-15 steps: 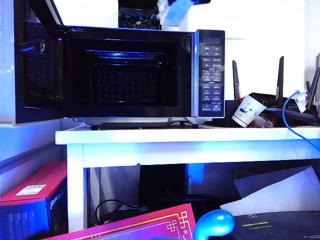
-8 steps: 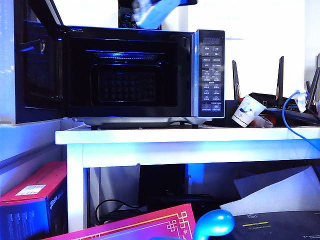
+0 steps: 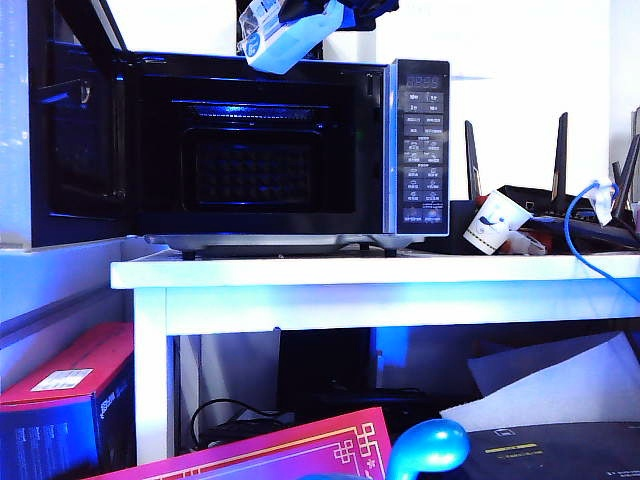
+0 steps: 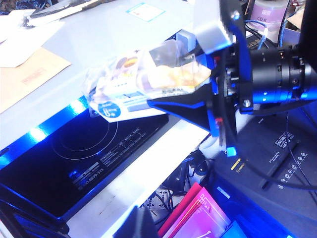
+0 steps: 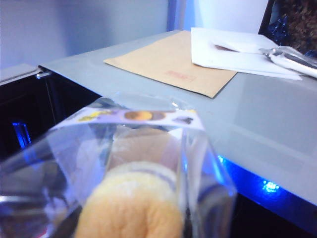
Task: Open the microwave door, place the box of snacks from the top of the microwave inside, then close the microwave door.
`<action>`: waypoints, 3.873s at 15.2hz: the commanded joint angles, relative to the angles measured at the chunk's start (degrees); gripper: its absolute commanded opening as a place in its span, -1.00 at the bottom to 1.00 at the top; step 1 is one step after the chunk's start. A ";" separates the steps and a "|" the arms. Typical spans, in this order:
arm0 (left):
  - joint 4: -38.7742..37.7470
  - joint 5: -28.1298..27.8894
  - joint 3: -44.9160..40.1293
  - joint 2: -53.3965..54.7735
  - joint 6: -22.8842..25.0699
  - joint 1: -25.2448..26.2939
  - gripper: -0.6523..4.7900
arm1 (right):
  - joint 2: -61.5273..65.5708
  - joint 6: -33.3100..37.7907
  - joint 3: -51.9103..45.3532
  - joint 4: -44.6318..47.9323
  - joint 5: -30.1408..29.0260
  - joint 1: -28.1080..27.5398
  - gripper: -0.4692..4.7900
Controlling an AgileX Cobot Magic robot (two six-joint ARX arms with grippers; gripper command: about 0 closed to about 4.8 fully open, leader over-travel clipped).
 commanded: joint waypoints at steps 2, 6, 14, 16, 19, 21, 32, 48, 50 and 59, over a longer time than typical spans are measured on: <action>0.46 -0.39 0.17 -0.26 0.28 -0.04 -0.78 | -2.29 -0.13 0.20 -0.17 0.04 0.09 -0.02; 0.50 -1.40 0.17 -0.26 0.46 -0.04 -0.78 | -5.25 -2.19 0.11 -3.10 -0.96 0.09 -0.02; 0.83 -1.40 0.20 -0.26 0.44 -0.04 -0.78 | -7.17 -4.22 -6.01 -3.61 -2.29 0.09 -0.02; 0.83 -1.40 0.20 -0.26 0.44 -0.04 -0.78 | -7.04 -4.15 -10.69 1.05 -2.27 0.09 -0.02; 0.85 -1.40 0.17 -0.26 0.44 -0.04 -0.78 | -6.23 -4.11 -16.41 9.44 -2.27 0.09 -0.02; 0.85 -1.38 0.20 -0.26 0.44 -0.04 -0.78 | -3.10 -2.67 -17.07 14.75 -2.23 0.09 -0.02; 0.81 -1.36 0.20 -0.26 0.42 -0.04 -0.78 | 17.51 2.10 -14.16 45.00 5.62 0.83 -0.02; -0.94 -1.36 0.17 -0.26 -0.02 -0.04 -0.78 | 48.00 3.08 36.00 26.40 10.91 1.31 0.11; -0.90 -1.36 0.17 -0.26 -0.02 -0.04 -0.78 | 48.17 3.06 36.00 26.64 11.96 1.31 0.12; -0.20 -1.36 0.17 -0.26 -0.02 -0.04 -0.78 | 40.17 1.60 36.02 5.09 10.88 1.66 0.97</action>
